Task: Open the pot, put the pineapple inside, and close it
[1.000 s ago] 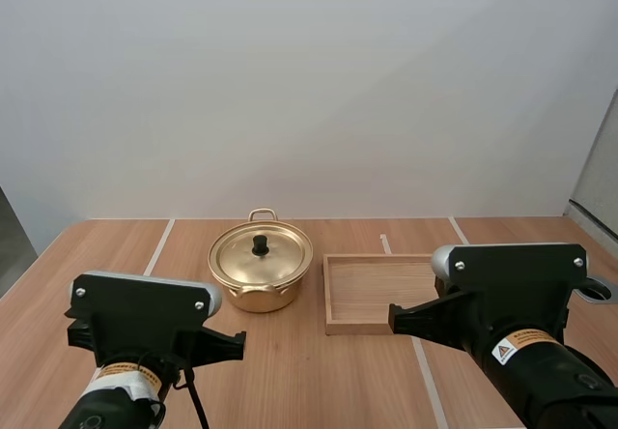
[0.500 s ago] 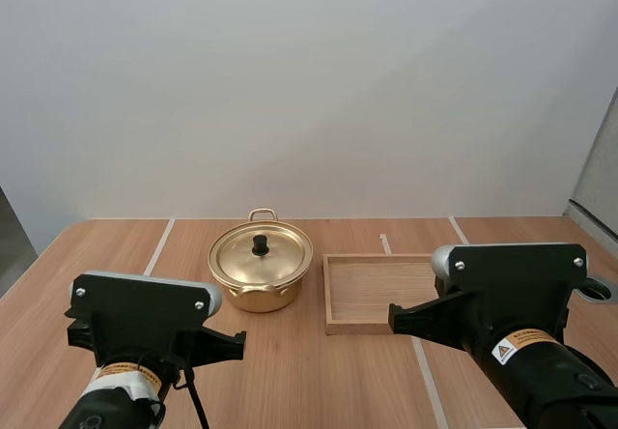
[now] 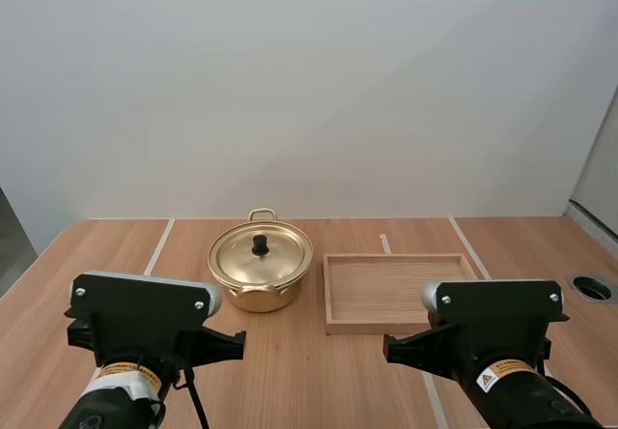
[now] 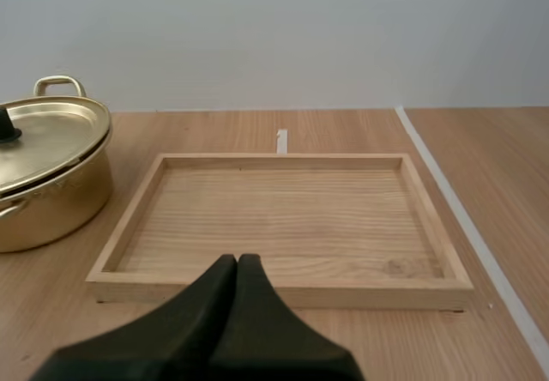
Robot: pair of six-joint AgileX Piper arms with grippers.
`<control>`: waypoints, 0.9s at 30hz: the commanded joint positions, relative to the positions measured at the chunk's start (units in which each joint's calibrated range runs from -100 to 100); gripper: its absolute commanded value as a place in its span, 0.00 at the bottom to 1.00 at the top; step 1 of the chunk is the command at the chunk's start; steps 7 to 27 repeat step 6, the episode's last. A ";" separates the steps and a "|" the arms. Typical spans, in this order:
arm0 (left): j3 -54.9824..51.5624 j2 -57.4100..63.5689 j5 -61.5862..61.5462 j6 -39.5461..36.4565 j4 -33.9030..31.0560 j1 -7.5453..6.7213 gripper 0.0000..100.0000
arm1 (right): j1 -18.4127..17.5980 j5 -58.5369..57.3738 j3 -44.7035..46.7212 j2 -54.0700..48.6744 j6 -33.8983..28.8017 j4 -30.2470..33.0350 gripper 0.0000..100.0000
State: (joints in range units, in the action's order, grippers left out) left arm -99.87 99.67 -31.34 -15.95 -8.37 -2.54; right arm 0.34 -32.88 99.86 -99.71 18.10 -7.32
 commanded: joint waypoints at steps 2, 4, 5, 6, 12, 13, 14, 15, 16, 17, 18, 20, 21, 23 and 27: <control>-0.13 0.33 1.43 -0.32 0.84 -0.12 0.00 | -0.13 5.96 0.14 -0.29 0.12 -0.71 0.00; -0.13 0.33 1.43 -0.32 0.84 -0.12 0.00 | -0.13 5.96 0.14 -0.29 0.12 -0.71 0.00; -0.13 0.33 1.43 -0.32 0.84 -0.12 0.00 | -0.13 5.96 0.14 -0.29 0.12 -0.71 0.00; -0.13 0.33 1.43 -0.32 0.84 -0.12 0.00 | -0.13 5.96 0.14 -0.29 0.12 -0.71 0.00; -0.13 0.33 1.43 -0.32 0.84 -0.12 0.00 | -0.13 5.96 0.14 -0.29 0.12 -0.71 0.00; -0.13 0.33 1.43 -0.32 0.84 -0.12 0.00 | -0.13 5.96 0.14 -0.29 0.12 -0.71 0.00; -0.13 0.33 1.43 -0.32 0.84 -0.12 0.00 | -0.13 5.96 0.14 -0.29 0.12 -0.71 0.00; -0.13 0.33 1.43 -0.32 0.84 -0.12 0.00 | -0.13 5.96 0.14 -0.29 0.12 -0.71 0.00; -0.13 0.33 1.43 -0.32 0.84 -0.12 0.00 | -0.13 5.96 0.14 -0.29 0.12 -0.71 0.00; -0.13 0.33 1.43 -0.32 0.84 -0.12 0.00 | -0.13 5.96 0.14 -0.29 0.12 -0.71 0.00; -0.13 0.33 1.43 -0.32 0.84 -0.12 0.00 | -0.13 5.96 0.14 -0.29 0.12 -0.71 0.00; -0.13 0.33 1.43 -0.32 0.84 -0.12 0.00 | -0.13 5.96 0.14 -0.29 0.12 -0.71 0.00; -0.13 0.33 1.43 -0.32 0.84 -0.12 0.00 | -0.13 5.96 0.14 -0.29 0.12 -0.71 0.00; -0.13 0.33 1.43 -0.32 0.84 -0.12 0.00 | -0.13 5.96 0.14 -0.29 0.12 -0.71 0.00; -0.13 0.33 1.43 -0.32 0.84 -0.12 0.00 | -0.13 5.96 0.14 -0.29 0.12 -0.71 0.00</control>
